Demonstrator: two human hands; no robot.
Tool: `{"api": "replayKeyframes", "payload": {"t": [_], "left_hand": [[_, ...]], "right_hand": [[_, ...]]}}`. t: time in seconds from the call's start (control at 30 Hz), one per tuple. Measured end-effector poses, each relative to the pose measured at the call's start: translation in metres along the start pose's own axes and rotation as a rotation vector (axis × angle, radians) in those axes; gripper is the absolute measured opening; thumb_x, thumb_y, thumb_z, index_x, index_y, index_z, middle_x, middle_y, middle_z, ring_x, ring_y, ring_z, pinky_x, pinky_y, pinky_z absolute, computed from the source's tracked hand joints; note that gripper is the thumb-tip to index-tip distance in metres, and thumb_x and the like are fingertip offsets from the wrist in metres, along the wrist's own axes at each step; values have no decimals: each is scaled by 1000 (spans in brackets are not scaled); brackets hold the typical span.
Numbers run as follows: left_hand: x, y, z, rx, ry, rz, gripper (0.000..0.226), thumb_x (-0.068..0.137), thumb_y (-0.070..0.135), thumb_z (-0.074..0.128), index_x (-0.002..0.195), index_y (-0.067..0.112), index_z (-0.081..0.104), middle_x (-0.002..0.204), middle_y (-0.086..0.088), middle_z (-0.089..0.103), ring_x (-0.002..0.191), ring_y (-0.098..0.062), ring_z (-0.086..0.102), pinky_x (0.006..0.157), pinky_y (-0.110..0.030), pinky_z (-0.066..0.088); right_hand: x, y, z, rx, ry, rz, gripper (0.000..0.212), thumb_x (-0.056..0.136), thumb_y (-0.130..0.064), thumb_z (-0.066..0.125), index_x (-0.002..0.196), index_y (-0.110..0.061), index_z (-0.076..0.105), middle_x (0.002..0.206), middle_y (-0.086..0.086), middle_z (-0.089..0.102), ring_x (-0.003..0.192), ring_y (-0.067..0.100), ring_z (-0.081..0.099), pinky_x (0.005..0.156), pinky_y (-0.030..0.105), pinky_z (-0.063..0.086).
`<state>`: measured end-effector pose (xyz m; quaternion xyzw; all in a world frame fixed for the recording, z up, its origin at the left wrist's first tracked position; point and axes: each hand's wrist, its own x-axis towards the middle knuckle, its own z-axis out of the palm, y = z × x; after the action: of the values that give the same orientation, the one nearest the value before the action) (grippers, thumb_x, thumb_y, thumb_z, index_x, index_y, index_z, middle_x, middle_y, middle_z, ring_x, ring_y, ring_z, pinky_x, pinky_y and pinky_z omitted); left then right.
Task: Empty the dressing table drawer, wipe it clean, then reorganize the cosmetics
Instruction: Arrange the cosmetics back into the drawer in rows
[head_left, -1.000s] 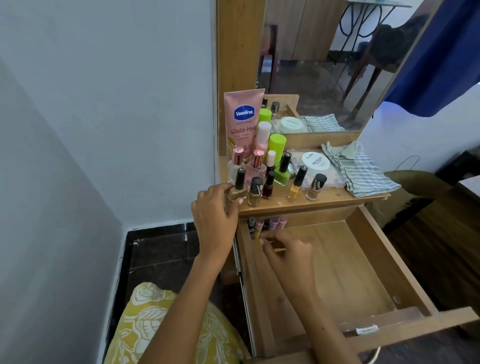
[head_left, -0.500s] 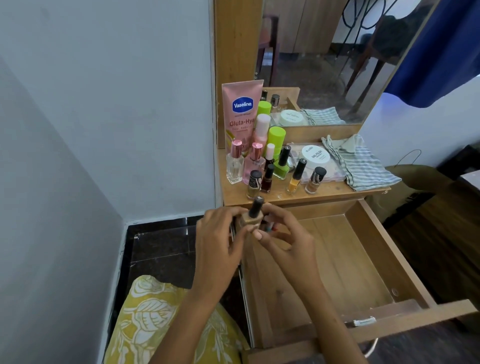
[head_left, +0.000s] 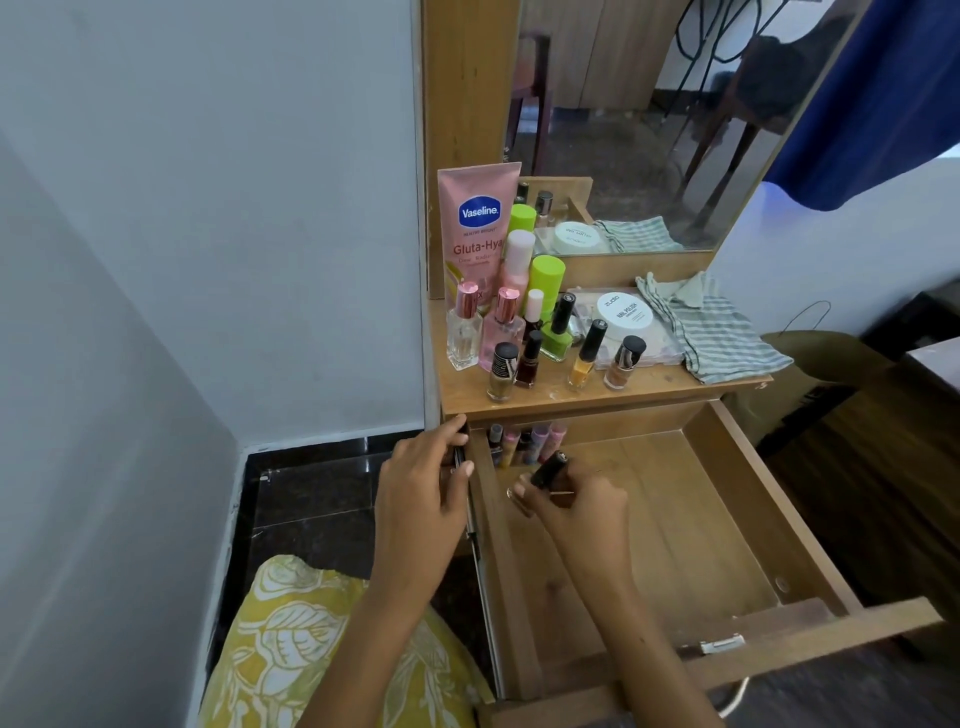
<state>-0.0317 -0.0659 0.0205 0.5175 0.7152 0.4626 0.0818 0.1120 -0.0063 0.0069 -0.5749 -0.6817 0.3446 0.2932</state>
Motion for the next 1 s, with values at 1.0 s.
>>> {"api": "replayKeyframes", "payload": {"t": [1.0], "left_hand": [[24, 17, 8, 21, 107, 15, 35, 88, 18, 63, 122, 15, 58, 116, 1, 61, 111, -13, 48, 90, -35, 46]], "right_hand": [[13, 9, 26, -276, -331, -107, 31, 92, -7, 53, 122, -12, 57, 116, 2, 64, 106, 13, 61, 87, 17, 48]]}}
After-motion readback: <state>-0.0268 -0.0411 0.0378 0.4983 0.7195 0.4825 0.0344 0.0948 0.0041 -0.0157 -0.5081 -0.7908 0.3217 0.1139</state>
